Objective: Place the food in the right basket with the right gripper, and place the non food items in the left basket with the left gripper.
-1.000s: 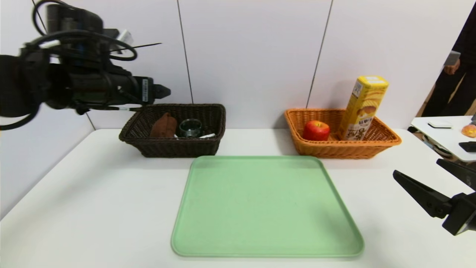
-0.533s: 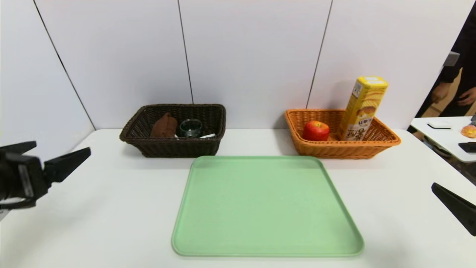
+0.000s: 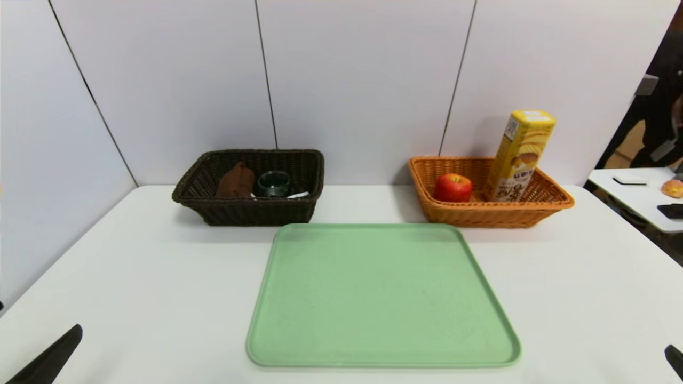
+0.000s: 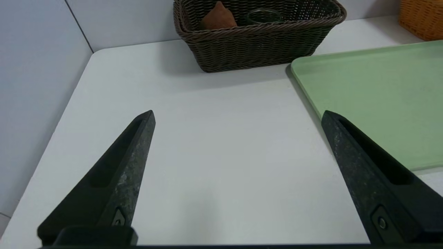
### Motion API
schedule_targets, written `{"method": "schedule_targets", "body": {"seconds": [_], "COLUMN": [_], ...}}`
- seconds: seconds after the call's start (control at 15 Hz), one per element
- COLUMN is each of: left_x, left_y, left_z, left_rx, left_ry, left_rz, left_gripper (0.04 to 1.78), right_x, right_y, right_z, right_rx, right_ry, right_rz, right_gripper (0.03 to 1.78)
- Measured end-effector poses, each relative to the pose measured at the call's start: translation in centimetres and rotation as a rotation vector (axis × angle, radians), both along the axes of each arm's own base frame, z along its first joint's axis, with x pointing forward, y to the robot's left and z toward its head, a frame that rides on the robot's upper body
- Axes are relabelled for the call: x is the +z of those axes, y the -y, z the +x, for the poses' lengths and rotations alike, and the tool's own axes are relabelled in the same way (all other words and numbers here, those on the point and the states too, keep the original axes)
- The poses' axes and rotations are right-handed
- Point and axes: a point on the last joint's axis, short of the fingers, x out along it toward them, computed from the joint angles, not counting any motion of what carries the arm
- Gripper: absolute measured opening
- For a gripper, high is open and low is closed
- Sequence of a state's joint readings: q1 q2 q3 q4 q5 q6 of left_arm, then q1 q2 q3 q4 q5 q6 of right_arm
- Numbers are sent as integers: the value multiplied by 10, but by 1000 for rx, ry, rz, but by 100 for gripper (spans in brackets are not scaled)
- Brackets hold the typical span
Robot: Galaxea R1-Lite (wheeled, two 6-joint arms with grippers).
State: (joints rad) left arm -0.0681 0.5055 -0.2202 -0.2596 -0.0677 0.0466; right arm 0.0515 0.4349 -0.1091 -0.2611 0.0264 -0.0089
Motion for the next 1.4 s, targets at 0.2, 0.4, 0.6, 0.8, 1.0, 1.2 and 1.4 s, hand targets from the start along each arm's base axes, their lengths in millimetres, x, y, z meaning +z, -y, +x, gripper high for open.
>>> {"method": "schedule_targets", "body": {"seconds": [0.2,0.4,0.6,0.8,1.0,1.2,1.4], "left_x": [-15,-24,-29,-44,-58,-65,-78], "left_y": [-1,-2,-2,-2,-2,-2,-2], "left_z": [-18,-32,-42,-55,-61,-61,-57], "left_rx": [-10,0,14,27,46,46,54], "left_ry": [52,87,131,119,100,94,58], "left_rz": [-4,2,3,27,79,85,125], "left_gripper": [169,169,169,169,169,169,169], "right_x": [-14,-25,-33,-34,-37,-45,-54], "right_y": [-1,-2,-2,-2,-2,-1,0], "right_z": [-25,-41,-51,-54,-54,-51,-48], "right_rx": [56,90,89,87,80,76,9], "right_ry": [-6,34,56,88,93,71,36], "right_rz": [-18,-72,-98,-108,-131,-162,-173], "right_gripper": [170,170,170,170,170,170,170]}}
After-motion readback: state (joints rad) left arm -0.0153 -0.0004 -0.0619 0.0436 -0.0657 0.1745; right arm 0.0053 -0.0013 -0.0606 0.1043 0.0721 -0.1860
